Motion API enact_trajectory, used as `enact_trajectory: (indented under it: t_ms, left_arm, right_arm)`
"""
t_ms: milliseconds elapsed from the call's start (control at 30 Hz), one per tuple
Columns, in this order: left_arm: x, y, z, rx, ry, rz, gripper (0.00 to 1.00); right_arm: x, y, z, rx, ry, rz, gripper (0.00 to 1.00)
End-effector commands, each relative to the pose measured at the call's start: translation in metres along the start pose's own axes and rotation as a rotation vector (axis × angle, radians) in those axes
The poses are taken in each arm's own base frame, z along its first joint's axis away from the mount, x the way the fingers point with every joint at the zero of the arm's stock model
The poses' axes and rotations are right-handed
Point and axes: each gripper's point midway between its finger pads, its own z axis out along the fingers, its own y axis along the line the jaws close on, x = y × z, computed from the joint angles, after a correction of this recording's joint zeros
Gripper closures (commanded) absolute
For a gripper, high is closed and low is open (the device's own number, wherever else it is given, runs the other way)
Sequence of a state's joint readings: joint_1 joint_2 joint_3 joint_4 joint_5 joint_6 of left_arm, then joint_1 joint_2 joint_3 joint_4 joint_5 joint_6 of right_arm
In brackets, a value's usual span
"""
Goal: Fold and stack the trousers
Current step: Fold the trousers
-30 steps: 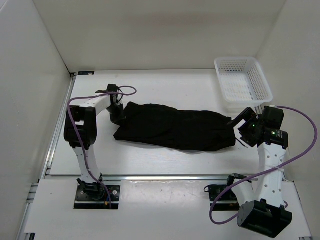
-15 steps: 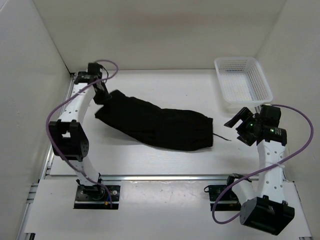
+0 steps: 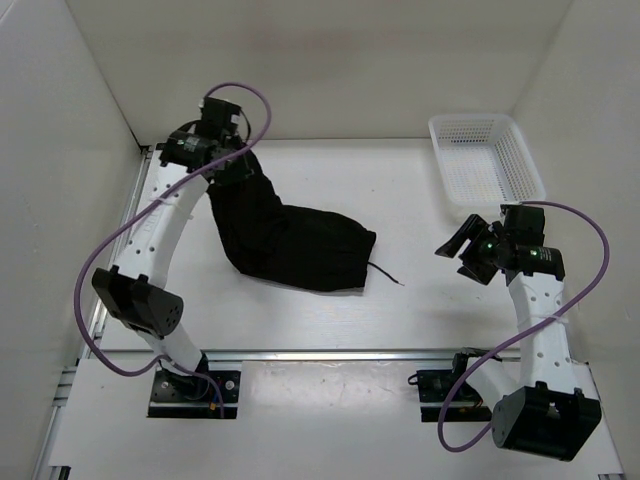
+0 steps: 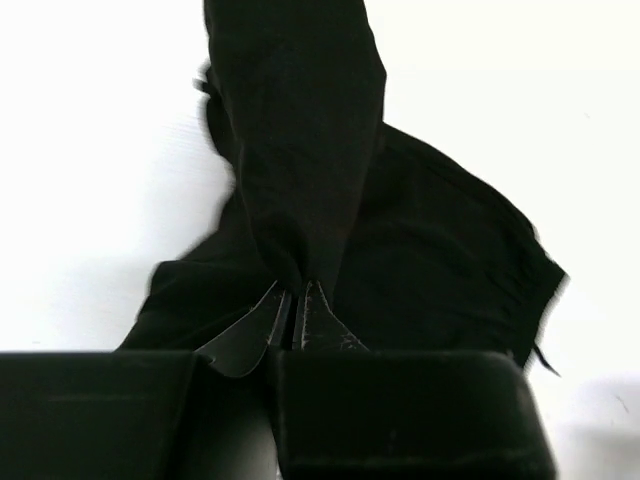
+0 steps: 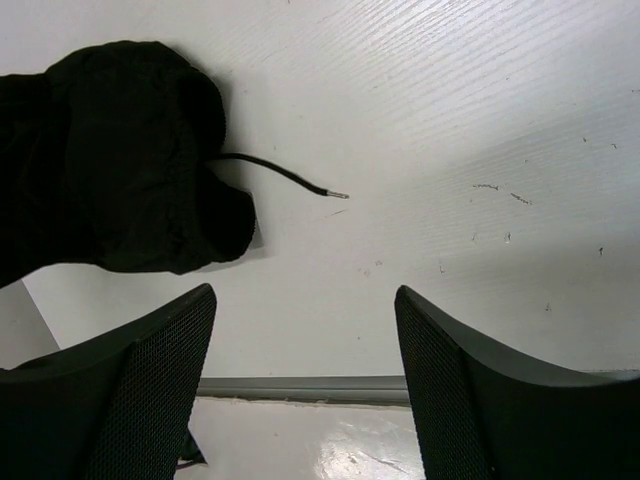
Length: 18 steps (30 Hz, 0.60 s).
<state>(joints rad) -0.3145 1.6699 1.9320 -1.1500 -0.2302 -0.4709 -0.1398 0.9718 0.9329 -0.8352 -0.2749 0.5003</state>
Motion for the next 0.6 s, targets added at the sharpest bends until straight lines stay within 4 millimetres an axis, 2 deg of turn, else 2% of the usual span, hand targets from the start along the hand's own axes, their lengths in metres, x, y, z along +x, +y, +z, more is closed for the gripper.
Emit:
enact_trajectory:
  t_ms: [0,33,67,100,133,167,200,300,400,433,467,500,533,567]
  left_arm:
    - [0.016,-0.047,-0.032,0.071,-0.023,0.014,0.9]
    - [0.021,-0.058,-0.034,0.083,-0.024,0.019,0.9]
    - [0.031,-0.07,-0.028,0.078,-0.008,0.03,0.9]
    - [0.041,-0.091,-0.034,0.102,-0.01,0.035,0.9]
    - [0.046,-0.102,-0.034,0.106,-0.01,0.038,0.9]
    - [0.055,-0.113,-0.027,0.096,-0.001,0.046,0.9]
    - [0.062,-0.135,-0.036,0.129,-0.013,0.052,0.9]
    - [0.085,-0.168,-0.034,0.145,-0.004,0.076,0.9]
    - [0.128,-0.215,-0.048,0.238,0.047,0.113,0.88]
    - [0.138,-0.228,-0.05,0.276,0.068,0.124,0.81]
    - [0.154,-0.242,-0.043,0.306,0.101,0.16,0.43]
    - [0.169,-0.256,-0.044,0.361,0.156,0.182,0.26]
    - [0.169,-0.267,-0.05,0.395,0.16,0.193,0.18]
    - [0.17,-0.267,-0.049,0.385,0.167,0.211,0.08]
  right_arm:
    - [-0.004,0.004,0.0,-0.019,-0.016,-0.026,0.23]
    - [-0.004,0.005,0.0,-0.019,-0.016,-0.017,0.23]
    - [-0.002,0.003,0.0,-0.014,-0.007,-0.014,0.23]
    - [-0.004,0.002,-0.002,-0.007,-0.023,-0.017,0.23]
    - [-0.004,0.002,-0.002,-0.007,-0.023,-0.017,0.23]
    - [-0.004,0.003,-0.004,-0.005,-0.02,-0.016,0.23]
    - [-0.003,0.001,-0.006,0.004,-0.025,-0.016,0.23]
    - [-0.002,-0.001,-0.008,0.014,-0.03,-0.025,0.23]
    - [-0.001,-0.003,-0.008,0.026,-0.027,-0.022,0.21]
    - [-0.002,-0.005,-0.008,0.034,-0.032,-0.022,0.21]
    - [-0.002,-0.005,-0.008,0.034,-0.032,-0.022,0.2]
    - [-0.002,-0.005,-0.008,0.034,-0.032,-0.022,0.19]
    - [-0.002,-0.005,-0.008,0.034,-0.032,-0.022,0.17]
    - [-0.002,-0.005,-0.008,0.034,-0.032,-0.022,0.15]
